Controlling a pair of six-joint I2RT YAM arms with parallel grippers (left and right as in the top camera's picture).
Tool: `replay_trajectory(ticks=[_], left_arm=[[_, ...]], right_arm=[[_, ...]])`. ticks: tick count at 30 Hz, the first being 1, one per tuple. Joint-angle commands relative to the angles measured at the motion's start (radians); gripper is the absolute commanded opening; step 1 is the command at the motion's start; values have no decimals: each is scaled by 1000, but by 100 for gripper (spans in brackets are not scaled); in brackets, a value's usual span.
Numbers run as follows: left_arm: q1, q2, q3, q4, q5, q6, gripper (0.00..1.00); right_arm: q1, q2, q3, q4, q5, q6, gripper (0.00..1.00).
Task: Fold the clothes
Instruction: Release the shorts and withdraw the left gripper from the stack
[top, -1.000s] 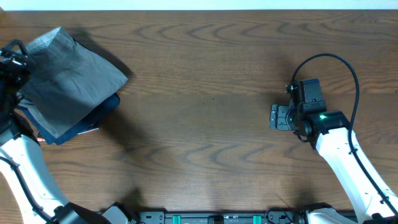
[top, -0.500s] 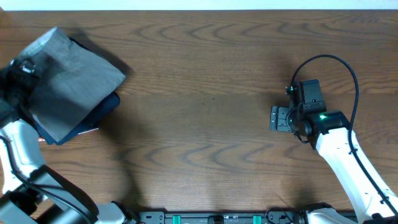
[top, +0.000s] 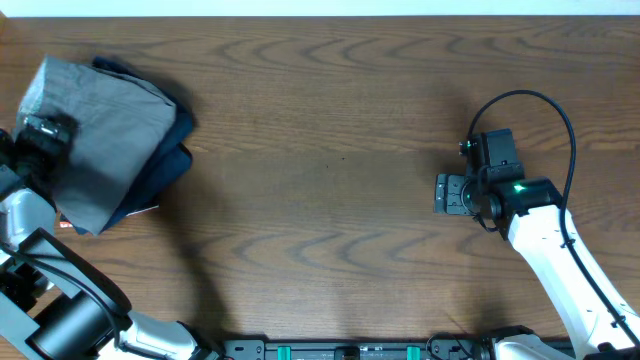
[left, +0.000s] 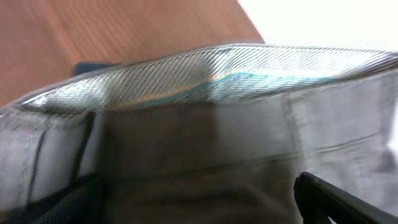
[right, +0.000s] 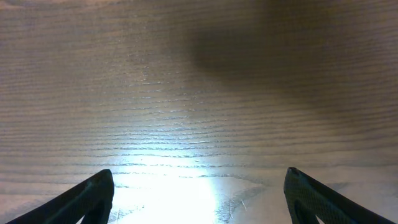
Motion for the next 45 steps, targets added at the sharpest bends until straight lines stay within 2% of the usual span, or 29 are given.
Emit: replay_trajectory(ticks=[1, 2, 5, 10, 17, 20, 27, 30, 33, 36, 39, 45], left_arm=[[-2, -48, 36, 18, 143, 2, 98], [-3, -65, 50, 15, 161, 2, 98], [-18, -121, 94, -2, 195, 1, 98], [-116, -221, 138, -105, 196, 29, 98], [-427, -218, 136, -381, 100, 164, 98], [-598, -187, 135, -523, -2, 214, 98], [-900, -143, 135, -922, -314, 240, 98], [-961, -145, 135, -1120, -332, 231, 98], [-977, -149, 135, -1254, -332, 224, 98], [-978, -198, 113, -1296, -332, 224, 98], [-978, -324, 63, -1287, -332, 224, 98], [-978, -743, -113, -1154, -349, 224, 98]], right_arm=[[-7, -11, 13, 4, -2, -5, 87], [-7, -11, 13, 5, -2, -5, 88], [-7, -11, 13, 1, -35, -6, 99], [-7, -11, 13, 47, -101, -6, 99], [-10, -11, 13, 160, -193, -6, 99], [-27, -11, 13, 175, -210, -6, 99], [-148, -11, 13, 33, -211, -6, 99], [-202, -11, 13, -99, -230, -6, 99], [-223, -12, 13, -180, -233, -6, 99], [-225, -34, 13, -226, -233, -5, 99], [-225, -107, 8, -246, -232, -4, 99], [-221, -409, -79, -134, -201, 25, 99]])
